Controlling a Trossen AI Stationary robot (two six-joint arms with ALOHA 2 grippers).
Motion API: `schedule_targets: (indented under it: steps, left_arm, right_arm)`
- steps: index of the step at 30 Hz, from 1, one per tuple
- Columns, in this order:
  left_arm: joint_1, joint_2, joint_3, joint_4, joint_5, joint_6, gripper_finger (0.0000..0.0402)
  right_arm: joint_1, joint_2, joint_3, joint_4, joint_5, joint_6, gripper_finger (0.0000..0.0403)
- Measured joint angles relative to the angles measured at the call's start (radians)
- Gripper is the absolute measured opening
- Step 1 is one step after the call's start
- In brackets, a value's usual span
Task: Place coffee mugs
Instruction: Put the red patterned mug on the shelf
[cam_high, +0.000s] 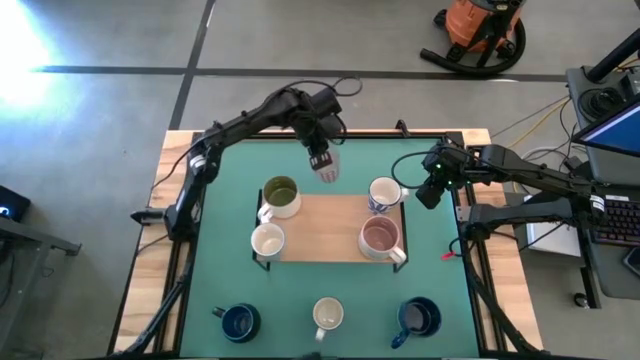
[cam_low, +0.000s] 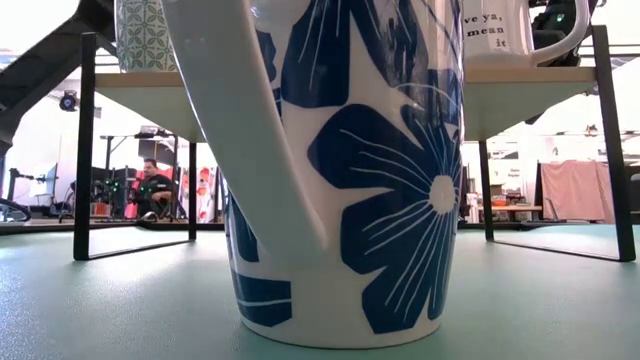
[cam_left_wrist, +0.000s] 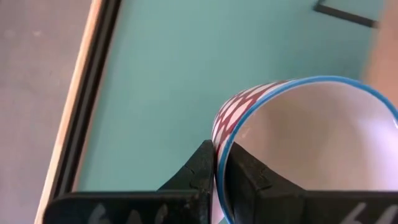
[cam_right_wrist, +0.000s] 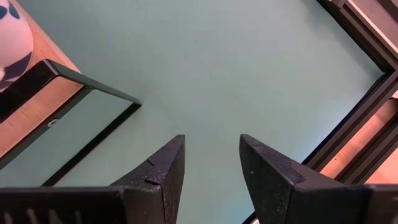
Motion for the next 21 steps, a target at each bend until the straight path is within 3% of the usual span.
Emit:
schedule_targets:
  steps: [12,21]
  left_arm:
    - [-0.149,-0.095,0.008,-0.074,-0.027,0.000,0.0007]
    - [-0.212,-0.100,0.006,-0.168,-0.030,-0.014,0.0012]
  right_arm:
    - [0.000,0.000,0.000,0.000,0.000,0.000,0.0141]
    - [0.000,0.000,0.000,0.000,0.000,0.000,0.0141]
